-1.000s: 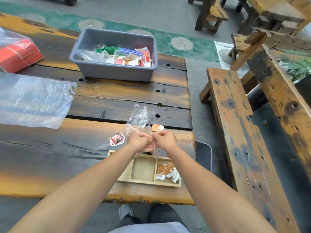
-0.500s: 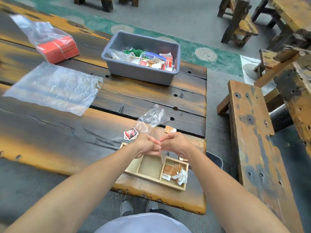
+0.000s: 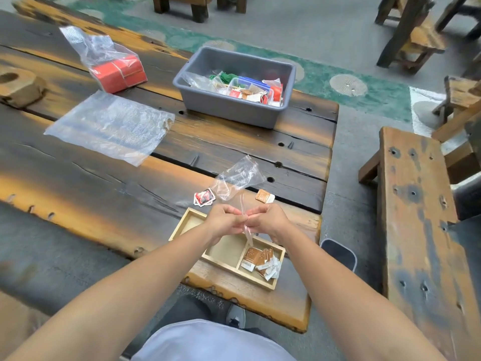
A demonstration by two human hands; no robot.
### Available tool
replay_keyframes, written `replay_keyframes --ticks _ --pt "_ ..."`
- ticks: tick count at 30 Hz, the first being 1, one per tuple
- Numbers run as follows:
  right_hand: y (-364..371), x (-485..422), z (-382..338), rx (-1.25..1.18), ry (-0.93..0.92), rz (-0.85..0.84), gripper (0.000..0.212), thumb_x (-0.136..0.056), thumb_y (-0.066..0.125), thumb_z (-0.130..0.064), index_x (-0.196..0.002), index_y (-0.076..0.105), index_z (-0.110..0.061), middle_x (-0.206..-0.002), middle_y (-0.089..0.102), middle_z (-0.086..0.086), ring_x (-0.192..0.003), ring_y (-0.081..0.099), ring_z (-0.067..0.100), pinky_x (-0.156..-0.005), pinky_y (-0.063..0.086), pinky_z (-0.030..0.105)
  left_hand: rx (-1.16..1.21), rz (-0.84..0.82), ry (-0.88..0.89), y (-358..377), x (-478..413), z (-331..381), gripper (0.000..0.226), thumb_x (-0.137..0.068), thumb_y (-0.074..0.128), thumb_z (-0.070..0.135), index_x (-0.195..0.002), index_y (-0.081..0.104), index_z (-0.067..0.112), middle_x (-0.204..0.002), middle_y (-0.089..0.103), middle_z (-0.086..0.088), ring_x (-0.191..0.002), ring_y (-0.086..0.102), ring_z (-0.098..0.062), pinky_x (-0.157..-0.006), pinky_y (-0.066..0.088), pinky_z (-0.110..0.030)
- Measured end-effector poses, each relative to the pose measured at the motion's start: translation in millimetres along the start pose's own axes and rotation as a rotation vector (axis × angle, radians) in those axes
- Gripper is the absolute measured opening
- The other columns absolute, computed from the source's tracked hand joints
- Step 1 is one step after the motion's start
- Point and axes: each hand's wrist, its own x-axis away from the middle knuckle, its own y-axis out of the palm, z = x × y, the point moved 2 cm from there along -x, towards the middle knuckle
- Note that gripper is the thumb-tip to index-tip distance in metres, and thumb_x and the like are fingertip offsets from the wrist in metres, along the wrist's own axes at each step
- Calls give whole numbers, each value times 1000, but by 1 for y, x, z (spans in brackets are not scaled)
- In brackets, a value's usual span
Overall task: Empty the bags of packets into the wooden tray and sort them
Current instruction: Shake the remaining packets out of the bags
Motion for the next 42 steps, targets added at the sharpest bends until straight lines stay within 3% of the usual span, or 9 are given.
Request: replay_keyframes --ticks 4,7,15,19,25,30,35,38,42 --pt "-3 -5 1 10 10 -13 35 -67 74 15 -102 66 14 -96 73 30 -73 74 28 -70 64 35 10 17 12 3 -2 -3 15 -84 74 -3 -92 61 -4 -82 66 -19 -71 67 -24 -75 62 -40" --pt "-3 -8 1 -9 26 -40 38 -66 74 18 -102 65 16 -90 73 29 -66 74 26 -66 63 32 13 30 4 3 -4 -3 10 -84 72 -6 -88 63 -6 -82 67 -20 -71 69 -26 -72 62 -39" --pt "-3 -18 0 -104 69 -130 18 -78 73 15 -94 66 10 -78 72 23 -69 74 30 -66 64 32 -58 36 -36 -5 -9 8 6 -86 65 -9 -92 68 -8 -78 67 -21 -63 68 -23 -58 62 -30" --pt "-2 -22 -6 -114 79 -149 16 -80 68 19 -85 62 5 -77 68 23 -65 70 28 -59 63 30 -89 40 -41 -8 -11 13 7 -88 63 -10 -90 68 -7 -75 67 -20 -64 68 -22 -55 60 -26" --pt "-4 -29 -5 -178 108 -125 22 -81 67 18 -100 60 7 -83 68 23 -58 72 23 -51 58 27 -97 26 -14 -10 -15 19 10 -83 66 -15 -84 69 -6 -74 68 -21 -65 71 -25 -62 63 -30" --pt "-10 -39 -3 249 -99 36 28 -72 72 5 -98 66 -5 -82 64 9 -62 69 24 -66 63 39 -444 153 136 -10 -19 23 9 -70 71 -8 -74 71 0 -63 67 -10 -55 67 -21 -65 63 -35" --pt "-20 -39 -3 814 -306 93 31 -79 63 -3 -109 66 -9 -94 60 6 -87 59 23 -71 42 27 -831 236 227 -10 -18 22 16 -70 75 11 -65 61 16 -68 66 -1 -66 62 -15 -60 49 -25" --pt "-25 -38 -1 932 -311 118 30 -82 56 3 -108 64 -9 -110 61 10 -103 58 29 -76 40 27 -885 285 237 -13 -16 22 20 -70 73 17 -63 55 19 -72 64 -3 -73 63 -21 -63 54 -30" --pt "-23 -36 -1 900 -254 176 23 -78 50 4 -82 63 -15 -97 67 12 -95 63 31 -74 50 30 -933 337 198 -10 -10 27 6 -72 59 11 -66 58 11 -73 61 -8 -76 62 -29 -59 46 -28"
